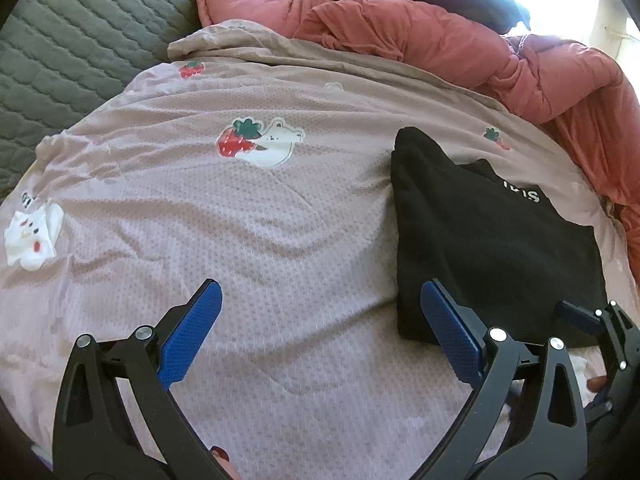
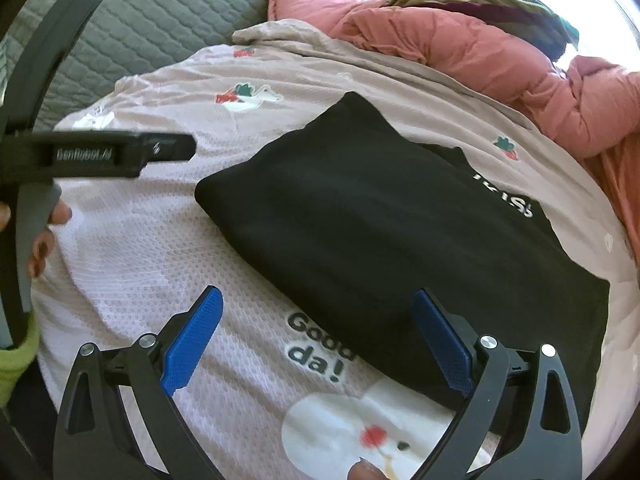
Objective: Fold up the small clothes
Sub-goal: 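Move the right gripper to the folded shirt edge and grasp it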
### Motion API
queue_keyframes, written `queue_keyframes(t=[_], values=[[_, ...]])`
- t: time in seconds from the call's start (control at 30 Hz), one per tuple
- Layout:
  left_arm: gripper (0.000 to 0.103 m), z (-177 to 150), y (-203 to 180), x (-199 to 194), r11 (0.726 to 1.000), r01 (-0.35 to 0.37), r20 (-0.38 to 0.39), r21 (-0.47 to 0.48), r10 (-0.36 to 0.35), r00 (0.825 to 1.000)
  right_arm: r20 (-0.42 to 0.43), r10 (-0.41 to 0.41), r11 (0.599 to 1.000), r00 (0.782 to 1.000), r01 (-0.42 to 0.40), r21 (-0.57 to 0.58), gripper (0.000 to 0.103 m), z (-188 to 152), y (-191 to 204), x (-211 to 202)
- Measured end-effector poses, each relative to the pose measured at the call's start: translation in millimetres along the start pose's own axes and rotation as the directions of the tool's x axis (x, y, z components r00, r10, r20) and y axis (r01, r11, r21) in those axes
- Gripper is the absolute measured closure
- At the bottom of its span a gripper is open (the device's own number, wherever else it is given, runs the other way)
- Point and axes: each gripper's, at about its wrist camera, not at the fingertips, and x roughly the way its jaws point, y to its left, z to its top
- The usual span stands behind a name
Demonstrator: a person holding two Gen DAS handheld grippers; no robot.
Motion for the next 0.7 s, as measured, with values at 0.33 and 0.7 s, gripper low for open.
queue_keyframes(t=[0.33,0.7], values=[[0.01,26,-1,21,1.0,-0.007,-0.032,0.022,0.008,0.999,-0.018,-0.118,0.988,0.993,0.116,-0.101,0.007,7,13,34],[0.01,47,-8,42,0.997,-0.029,-0.052,0.066,0.032,0.998,0.062,-0.266,0.941,0.962,0.273,-0.198,0.008,22,21,61]])
